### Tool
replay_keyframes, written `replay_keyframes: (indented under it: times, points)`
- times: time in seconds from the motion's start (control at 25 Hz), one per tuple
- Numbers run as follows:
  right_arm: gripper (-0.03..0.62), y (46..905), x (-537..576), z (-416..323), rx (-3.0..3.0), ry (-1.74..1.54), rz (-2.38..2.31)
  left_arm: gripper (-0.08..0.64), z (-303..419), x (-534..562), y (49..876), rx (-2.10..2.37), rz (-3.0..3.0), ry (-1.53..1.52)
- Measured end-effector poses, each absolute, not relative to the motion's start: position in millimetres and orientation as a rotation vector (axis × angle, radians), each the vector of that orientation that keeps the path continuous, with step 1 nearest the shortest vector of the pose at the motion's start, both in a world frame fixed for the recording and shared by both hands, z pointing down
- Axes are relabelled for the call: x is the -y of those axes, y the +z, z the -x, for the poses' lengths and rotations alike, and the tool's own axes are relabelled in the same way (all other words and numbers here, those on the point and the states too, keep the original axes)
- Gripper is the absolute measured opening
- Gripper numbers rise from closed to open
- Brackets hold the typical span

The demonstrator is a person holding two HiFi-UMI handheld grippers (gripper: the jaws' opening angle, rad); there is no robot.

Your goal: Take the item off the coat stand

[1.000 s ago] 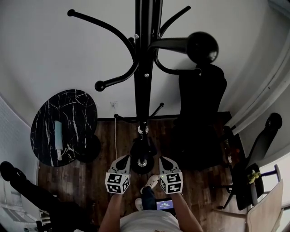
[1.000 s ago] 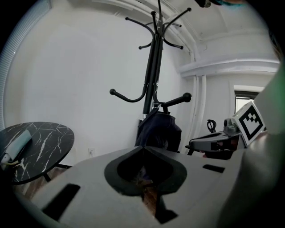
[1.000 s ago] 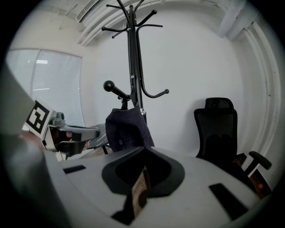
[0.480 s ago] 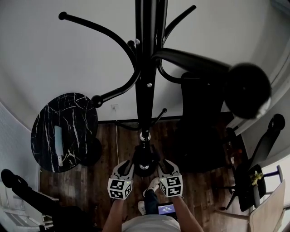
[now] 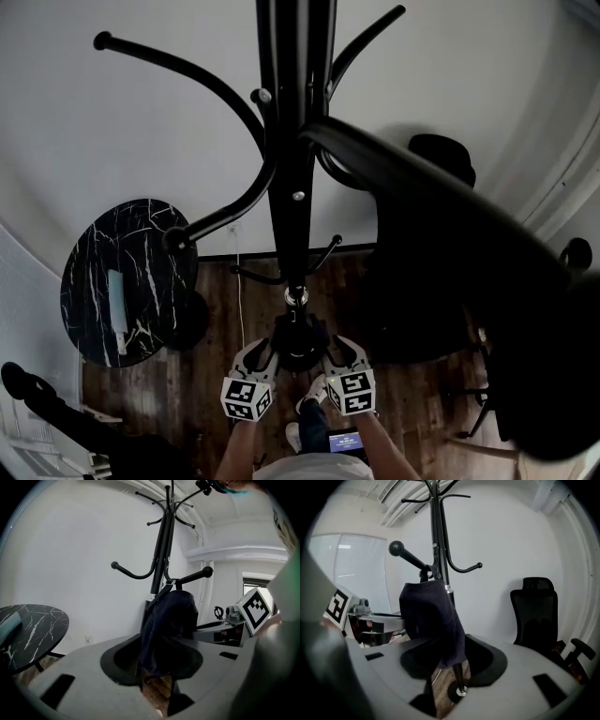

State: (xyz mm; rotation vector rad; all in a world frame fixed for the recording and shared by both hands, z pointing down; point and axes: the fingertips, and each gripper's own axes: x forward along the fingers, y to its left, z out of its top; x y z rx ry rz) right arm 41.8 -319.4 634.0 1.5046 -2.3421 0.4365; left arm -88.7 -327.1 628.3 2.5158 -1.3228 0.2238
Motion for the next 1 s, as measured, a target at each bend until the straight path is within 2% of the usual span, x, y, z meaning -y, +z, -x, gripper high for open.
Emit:
replay_keyframes:
  times: [0.24,0.28,0.36,0.44,0.52,1.0]
  points:
    - [0.140,633.0,334.0,-33.3,2.363,0.421,-1.479,0.119,78.5,335.1,629.7,1.279,-2.526,0.245]
    - [0.140,632.4,334.7,-31.1,2.367,0.423,-1.468,0.092,76.7,334.3,628.6,1.269,-2.533,0.256]
    - [0.114,630.6,336.8,-30.0,2.365,0.418,-1.453,0.053,75.1,334.8,626.8,1.268,-2.536,0.277]
    - [0.049,629.3,337.3,-32.5,2.352,0.413,-1.451,0.041,75.5,335.8,626.3,1.274,-2.528,0.287]
    - [0.040,628.3,335.6,-34.1,2.346,0.405,-1.449,0.036,75.3,334.9,625.9,1.267,-2.525,0.294]
    - [0.032,621.8,324.9,-38.3,2.332,0.373,-1.453,0.031,70.6,321.4,620.0,1.265,-2.542,0.324]
